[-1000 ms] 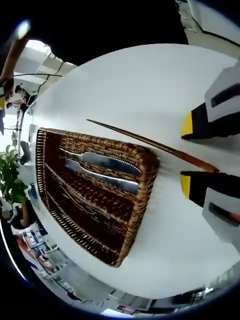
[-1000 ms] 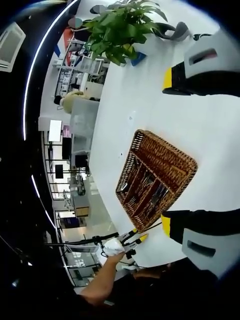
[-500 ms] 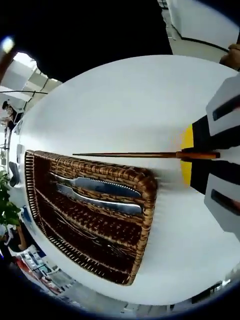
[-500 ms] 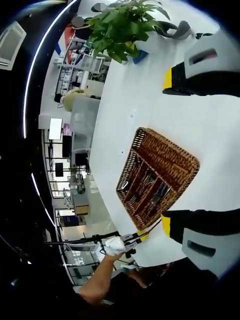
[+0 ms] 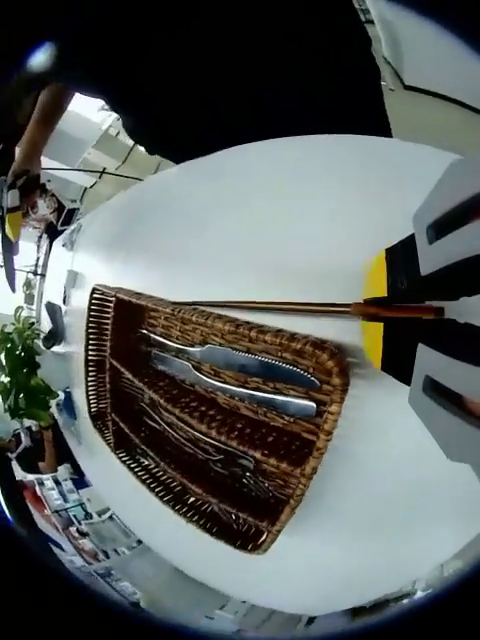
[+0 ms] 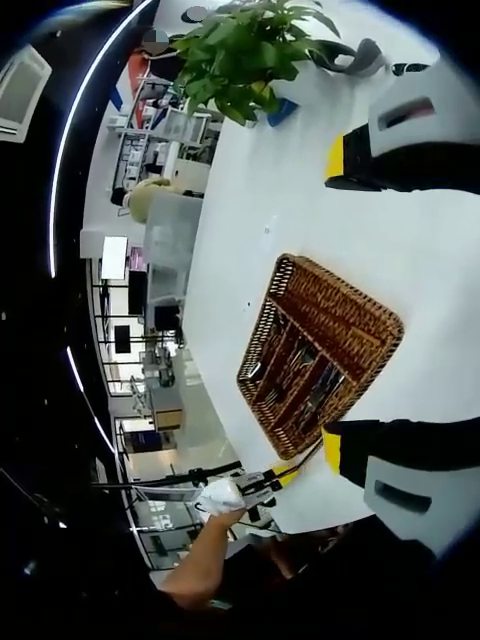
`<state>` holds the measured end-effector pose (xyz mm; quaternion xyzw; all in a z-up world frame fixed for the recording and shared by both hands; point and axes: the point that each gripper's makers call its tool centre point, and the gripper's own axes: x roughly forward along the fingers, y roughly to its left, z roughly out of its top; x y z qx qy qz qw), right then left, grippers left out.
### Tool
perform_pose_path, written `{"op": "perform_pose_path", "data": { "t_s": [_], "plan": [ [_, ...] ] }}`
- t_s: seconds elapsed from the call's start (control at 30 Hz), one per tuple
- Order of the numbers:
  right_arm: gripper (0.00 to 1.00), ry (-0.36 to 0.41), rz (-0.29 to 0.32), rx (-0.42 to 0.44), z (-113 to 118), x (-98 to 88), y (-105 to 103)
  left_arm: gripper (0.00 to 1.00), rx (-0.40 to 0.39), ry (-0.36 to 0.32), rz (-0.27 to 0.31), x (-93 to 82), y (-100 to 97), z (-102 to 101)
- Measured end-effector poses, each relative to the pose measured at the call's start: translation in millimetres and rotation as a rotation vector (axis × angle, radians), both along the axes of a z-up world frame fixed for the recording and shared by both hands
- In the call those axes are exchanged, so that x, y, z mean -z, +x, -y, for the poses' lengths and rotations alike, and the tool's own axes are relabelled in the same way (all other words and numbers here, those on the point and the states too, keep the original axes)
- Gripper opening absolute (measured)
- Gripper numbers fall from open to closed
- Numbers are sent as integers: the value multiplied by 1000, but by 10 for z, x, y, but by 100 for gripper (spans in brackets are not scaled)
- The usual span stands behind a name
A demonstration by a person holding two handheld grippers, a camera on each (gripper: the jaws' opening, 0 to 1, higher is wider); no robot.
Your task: Arrange the knives, forks, and spoons in their matching storage slots by inserting each utensil handle-first until every utensil is classified and aligned in the correct compartment
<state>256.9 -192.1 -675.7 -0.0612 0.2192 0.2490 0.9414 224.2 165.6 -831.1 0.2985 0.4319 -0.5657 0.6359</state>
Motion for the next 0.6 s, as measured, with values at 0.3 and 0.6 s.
{"op": "perform_pose_path", "data": {
  "t_s": [0.3,0.6],
  "plan": [
    [96,18,22,-9,-11,-71,9,1,-5,-65,8,-234,-117,256],
    [95,36,36,-19,-29,-103,-50,1,-41,-131,-4,-361,-233,436]
  ]
}}
